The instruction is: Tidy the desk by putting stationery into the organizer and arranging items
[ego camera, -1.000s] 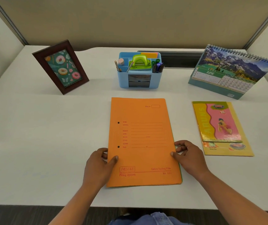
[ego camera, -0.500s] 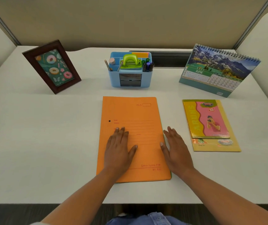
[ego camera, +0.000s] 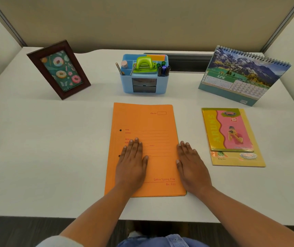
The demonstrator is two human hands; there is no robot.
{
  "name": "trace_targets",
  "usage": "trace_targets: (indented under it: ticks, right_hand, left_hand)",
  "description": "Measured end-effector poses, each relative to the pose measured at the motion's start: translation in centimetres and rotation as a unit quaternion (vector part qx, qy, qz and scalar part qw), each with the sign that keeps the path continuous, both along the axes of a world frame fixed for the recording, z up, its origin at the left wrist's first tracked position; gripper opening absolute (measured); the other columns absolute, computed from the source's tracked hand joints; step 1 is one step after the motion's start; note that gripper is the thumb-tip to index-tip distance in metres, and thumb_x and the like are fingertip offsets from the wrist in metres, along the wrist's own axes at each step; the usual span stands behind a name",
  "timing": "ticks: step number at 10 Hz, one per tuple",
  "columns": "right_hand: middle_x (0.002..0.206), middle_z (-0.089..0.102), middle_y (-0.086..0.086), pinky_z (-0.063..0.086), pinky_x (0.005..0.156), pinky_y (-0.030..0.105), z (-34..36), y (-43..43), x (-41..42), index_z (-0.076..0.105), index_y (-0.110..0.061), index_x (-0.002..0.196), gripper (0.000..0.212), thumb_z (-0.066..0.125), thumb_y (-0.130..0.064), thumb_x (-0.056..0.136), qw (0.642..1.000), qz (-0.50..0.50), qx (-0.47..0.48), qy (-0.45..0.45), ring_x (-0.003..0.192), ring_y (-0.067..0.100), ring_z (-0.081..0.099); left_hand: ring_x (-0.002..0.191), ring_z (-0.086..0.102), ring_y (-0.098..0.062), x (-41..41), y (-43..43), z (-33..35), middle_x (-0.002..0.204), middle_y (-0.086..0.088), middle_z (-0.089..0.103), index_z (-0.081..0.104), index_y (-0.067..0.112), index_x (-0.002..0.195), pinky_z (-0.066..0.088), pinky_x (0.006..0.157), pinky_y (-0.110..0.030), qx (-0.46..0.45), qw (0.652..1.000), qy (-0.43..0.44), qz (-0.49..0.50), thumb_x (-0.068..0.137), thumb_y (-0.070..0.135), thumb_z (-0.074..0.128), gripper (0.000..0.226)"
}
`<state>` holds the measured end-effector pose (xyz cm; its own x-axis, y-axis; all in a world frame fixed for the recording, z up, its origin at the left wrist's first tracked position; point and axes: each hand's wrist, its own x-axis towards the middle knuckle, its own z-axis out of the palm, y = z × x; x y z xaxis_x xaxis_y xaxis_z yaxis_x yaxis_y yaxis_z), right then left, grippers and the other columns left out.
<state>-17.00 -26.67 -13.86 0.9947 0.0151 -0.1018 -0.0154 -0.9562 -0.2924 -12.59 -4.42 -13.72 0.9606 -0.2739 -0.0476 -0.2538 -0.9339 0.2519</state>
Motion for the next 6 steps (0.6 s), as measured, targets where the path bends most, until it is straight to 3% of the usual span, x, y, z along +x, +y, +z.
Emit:
trace_targets:
  ticks: [3, 6]
  right_hand:
    - [0.161, 0.004, -0.008, -0.005, 0.118, 0.024, -0.4, -0.1, 0.0, 0.008, -0.022, 0.155, 0.067, 0.003, -0.053, 0.096, 1.000, -0.009, 0.014, -0.004, 0.148, 0.005, -0.004]
    - [0.159, 0.003, -0.006, 0.005, 0.121, 0.030, 3.2, 0.0, 4.5, 0.014, -0.016, 0.154, 0.065, 0.008, -0.048, 0.098, 0.997, -0.019, 0.030, -0.063, 0.148, 0.007, 0.000]
  left_hand:
    - [0.146, -0.012, -0.009, 0.1, -0.6, 0.3, 0.162, 0.001, -0.004, 0.002, 0.014, 0.154, -0.013, 0.117, -0.028, -0.006, 1.000, 0.017, 0.016, 0.089, 0.057, -0.007, 0.078]
    - [0.148, -0.008, -0.013, 4.3, -1.7, 3.2, 0.162, -0.002, 0.000, 0.008, 0.012, 0.153, -0.004, 0.119, -0.031, -0.003, 0.999, -0.051, -0.008, 0.098, 0.047, 0.002, 0.066]
